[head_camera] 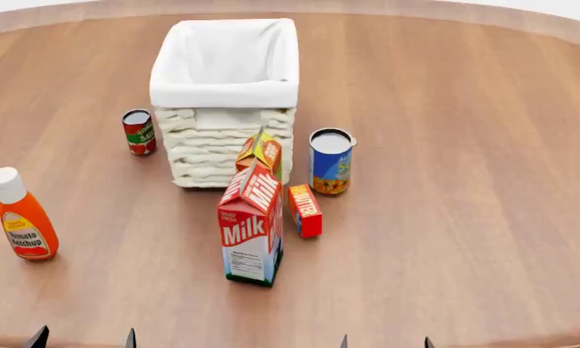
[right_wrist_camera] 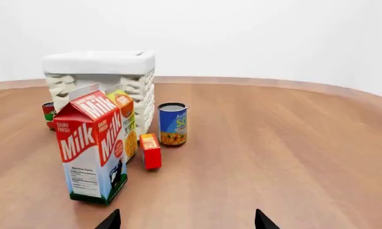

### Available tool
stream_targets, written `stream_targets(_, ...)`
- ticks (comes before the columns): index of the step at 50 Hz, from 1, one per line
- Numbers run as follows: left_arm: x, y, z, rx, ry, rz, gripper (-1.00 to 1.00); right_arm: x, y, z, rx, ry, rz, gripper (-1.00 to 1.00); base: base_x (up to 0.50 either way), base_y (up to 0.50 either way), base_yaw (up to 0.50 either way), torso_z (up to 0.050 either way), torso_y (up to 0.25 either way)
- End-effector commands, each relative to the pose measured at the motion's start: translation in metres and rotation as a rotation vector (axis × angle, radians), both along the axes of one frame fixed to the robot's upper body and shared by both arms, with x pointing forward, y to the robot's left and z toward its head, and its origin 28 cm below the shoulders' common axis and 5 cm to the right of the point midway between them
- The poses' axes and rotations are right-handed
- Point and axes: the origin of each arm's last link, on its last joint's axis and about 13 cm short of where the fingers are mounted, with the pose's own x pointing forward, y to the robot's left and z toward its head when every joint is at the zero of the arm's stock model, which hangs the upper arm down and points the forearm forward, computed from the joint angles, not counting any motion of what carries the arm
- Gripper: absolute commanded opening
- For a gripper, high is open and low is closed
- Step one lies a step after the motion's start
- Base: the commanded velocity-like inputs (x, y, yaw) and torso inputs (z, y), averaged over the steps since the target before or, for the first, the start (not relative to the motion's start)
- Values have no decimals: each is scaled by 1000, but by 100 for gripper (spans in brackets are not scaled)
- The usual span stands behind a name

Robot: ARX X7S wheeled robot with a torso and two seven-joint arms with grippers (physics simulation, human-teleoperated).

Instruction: Pick up the butter and put it in the basket.

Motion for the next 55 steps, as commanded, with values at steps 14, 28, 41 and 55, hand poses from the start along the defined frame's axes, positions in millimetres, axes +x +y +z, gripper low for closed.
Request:
stream_targets(14, 11, -1, -1, 11, -9, 33, 100, 9, 0, 1, -12, -10, -10, 100, 0, 0, 0, 0, 0)
stream_targets(28, 11, 0, -1, -3, 25, 21, 100, 8, -1, 1, -30, 19, -20, 100, 0, 0, 457, 0, 0)
stream_targets(41, 9, 0, 1, -6, 25, 21, 100, 8, 0, 1, -23, 26, -18, 100, 0, 0, 500, 0, 0)
stream_targets(55, 9, -1, 2, -8, 25, 16, 100, 9, 0, 2, -27, 38, -15, 100, 0, 0, 500, 0, 0)
